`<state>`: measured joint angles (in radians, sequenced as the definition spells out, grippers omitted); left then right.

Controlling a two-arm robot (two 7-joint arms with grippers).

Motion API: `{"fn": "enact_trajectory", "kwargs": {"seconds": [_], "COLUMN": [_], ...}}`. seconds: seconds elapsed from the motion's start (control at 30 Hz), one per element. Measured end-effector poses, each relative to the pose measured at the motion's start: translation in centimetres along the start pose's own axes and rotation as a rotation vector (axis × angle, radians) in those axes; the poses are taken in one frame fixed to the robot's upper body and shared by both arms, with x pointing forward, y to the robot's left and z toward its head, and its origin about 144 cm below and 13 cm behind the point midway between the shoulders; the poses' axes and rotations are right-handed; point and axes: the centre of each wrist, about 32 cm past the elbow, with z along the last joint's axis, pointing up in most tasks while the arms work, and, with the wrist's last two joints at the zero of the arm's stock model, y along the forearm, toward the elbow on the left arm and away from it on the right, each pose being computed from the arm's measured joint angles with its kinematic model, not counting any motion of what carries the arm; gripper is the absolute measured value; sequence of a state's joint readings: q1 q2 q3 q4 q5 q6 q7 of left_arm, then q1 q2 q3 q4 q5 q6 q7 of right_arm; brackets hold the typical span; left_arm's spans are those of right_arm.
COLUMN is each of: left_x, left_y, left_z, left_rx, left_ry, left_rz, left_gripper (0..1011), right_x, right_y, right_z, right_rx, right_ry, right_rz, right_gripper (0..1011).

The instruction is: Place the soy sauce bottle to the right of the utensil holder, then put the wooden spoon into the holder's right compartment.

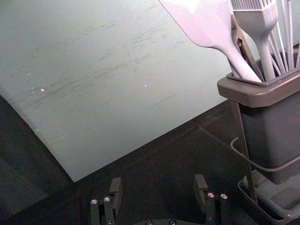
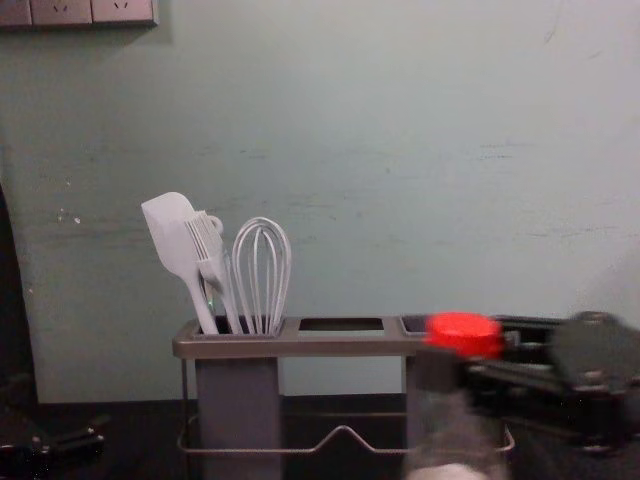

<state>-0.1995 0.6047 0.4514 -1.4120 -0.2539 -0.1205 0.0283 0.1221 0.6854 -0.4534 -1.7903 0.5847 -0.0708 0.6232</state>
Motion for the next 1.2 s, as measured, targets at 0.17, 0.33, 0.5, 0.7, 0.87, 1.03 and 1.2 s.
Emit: {"fn": "enact_trajectory", "kwargs": {"seconds": [0.17,0.33,0.5,0.7,0.87,1.03,1.2], "left_x": [0.0,0.0,0.0,0.0,0.0,0.0,0.0], "left_y": [0.0,0.0,0.0,0.0,0.0,0.0,0.0], "left_z": [0.0,0.0,0.0,0.0,0.0,0.0,0.0], "left_rx": [0.000,0.000,0.000,0.000,0.000,0.000,0.000], "left_ry": [0.000,0.000,0.000,0.000,0.000,0.000,0.000], "left_rz": [0.000,0.000,0.000,0.000,0.000,0.000,0.000], "left_gripper": [1005,1005,1005,1005,1005,1005,1005], "right_x": [0.1,0.8,1.8,2.9,4.3,5.8,7.5], "right_y": [-3.2,-6.2,-7.9,-8.5,-8.4,-7.7,-6.3], "right_z": [0.2,-0.1,-0.5,-1.0,-1.6,-2.2,-3.0], "right_rx": [-0.021,-0.040,-0.050,-0.050,-0.040,-0.040,-0.041], "right_ry": [-0.008,-0.006,-0.007,-0.004,-0.003,0.001,0.027], "right_rz": [-0.100,-0.211,-0.282,-0.330,-0.377,-0.396,-0.391], "right_gripper": [381,382,382,381,382,381,382]}}
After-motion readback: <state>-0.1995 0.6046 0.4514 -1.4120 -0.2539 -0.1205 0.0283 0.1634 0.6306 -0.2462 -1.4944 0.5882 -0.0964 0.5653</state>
